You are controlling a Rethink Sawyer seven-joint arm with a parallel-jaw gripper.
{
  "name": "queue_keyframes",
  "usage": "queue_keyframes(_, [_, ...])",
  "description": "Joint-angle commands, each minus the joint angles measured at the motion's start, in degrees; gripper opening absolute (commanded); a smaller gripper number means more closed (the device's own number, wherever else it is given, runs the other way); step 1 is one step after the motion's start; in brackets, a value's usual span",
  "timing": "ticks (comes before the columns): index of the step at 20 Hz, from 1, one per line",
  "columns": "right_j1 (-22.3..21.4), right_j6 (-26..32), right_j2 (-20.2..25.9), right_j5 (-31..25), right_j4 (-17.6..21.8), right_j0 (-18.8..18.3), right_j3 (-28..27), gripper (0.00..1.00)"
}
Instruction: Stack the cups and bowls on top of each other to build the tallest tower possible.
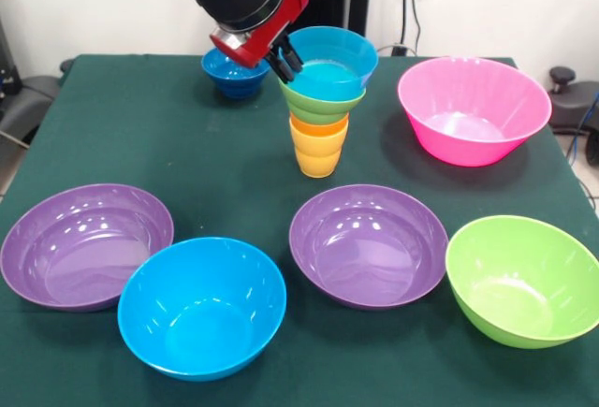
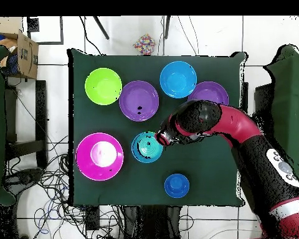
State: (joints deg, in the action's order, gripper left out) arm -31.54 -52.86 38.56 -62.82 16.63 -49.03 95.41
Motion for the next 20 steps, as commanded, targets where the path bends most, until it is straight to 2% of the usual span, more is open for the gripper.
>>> queue_keyframes(1, [1.9, -3.2, -0.2, 5.1, 0.4, 0.7, -1.0, 0.0])
queue_keyframes(20, [0.5, -3.3, 0.0, 5.4, -0.4, 0.2, 0.2, 0.0])
